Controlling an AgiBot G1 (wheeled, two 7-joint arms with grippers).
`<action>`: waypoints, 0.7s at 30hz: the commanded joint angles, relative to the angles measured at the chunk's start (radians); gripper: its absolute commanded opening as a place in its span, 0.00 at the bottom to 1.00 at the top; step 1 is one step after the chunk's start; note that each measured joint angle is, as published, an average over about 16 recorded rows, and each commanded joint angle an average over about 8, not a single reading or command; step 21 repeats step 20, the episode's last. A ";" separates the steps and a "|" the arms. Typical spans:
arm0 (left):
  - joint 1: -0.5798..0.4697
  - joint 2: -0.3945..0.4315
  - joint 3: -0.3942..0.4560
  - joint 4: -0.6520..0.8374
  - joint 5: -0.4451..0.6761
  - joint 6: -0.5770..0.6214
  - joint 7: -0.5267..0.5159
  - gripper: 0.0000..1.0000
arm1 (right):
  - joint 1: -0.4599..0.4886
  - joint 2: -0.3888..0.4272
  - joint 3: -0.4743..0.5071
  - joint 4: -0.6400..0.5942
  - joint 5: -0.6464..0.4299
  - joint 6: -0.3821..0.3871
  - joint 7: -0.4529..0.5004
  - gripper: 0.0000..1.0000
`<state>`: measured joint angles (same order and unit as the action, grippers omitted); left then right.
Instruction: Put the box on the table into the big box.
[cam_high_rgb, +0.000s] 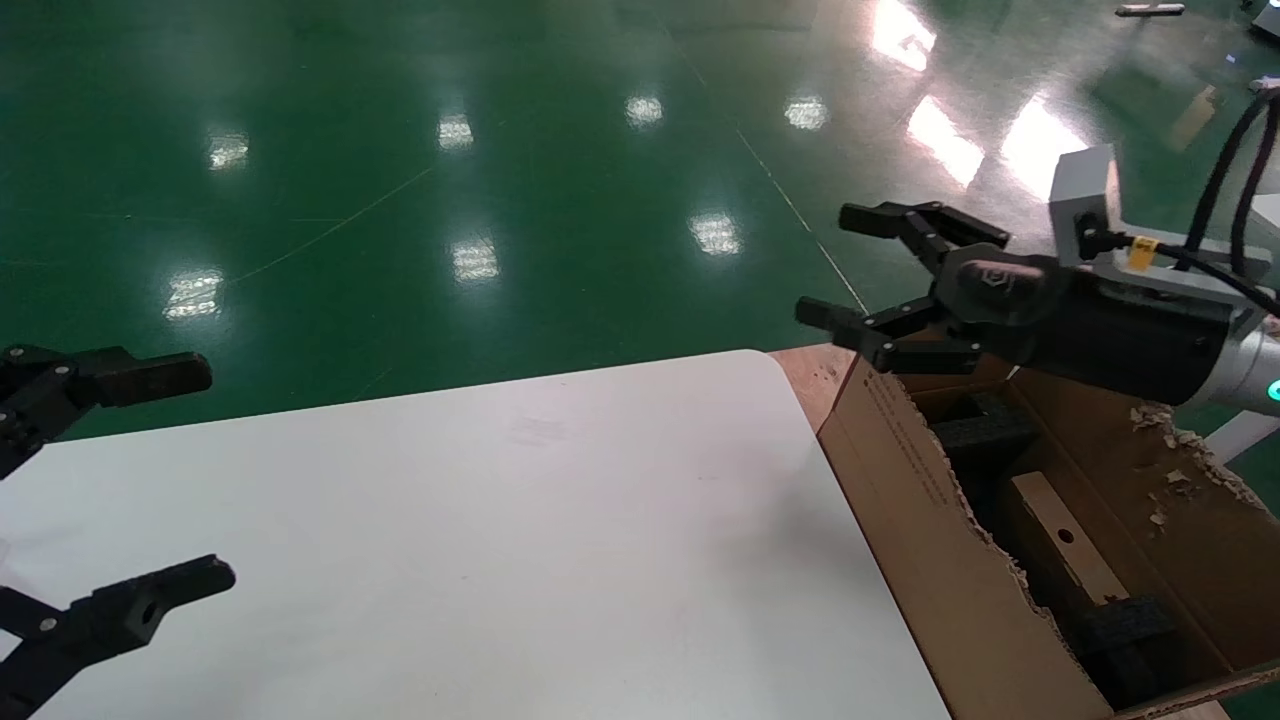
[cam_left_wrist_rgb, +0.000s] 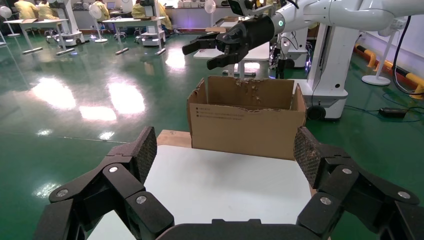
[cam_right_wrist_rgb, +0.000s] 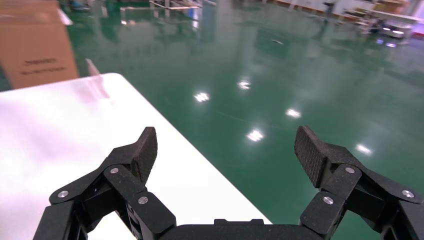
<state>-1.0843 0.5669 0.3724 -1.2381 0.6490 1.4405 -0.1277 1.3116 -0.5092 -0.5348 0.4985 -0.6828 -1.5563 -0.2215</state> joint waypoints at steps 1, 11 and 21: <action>0.000 0.000 0.000 0.000 0.000 0.000 0.000 1.00 | -0.013 -0.006 0.014 0.044 -0.003 0.003 0.023 1.00; 0.000 0.000 0.000 0.000 0.000 0.000 0.000 1.00 | -0.080 -0.034 0.086 0.264 -0.016 0.020 0.137 1.00; 0.000 0.000 0.000 0.000 0.000 0.000 0.000 1.00 | -0.129 -0.056 0.139 0.428 -0.026 0.033 0.223 1.00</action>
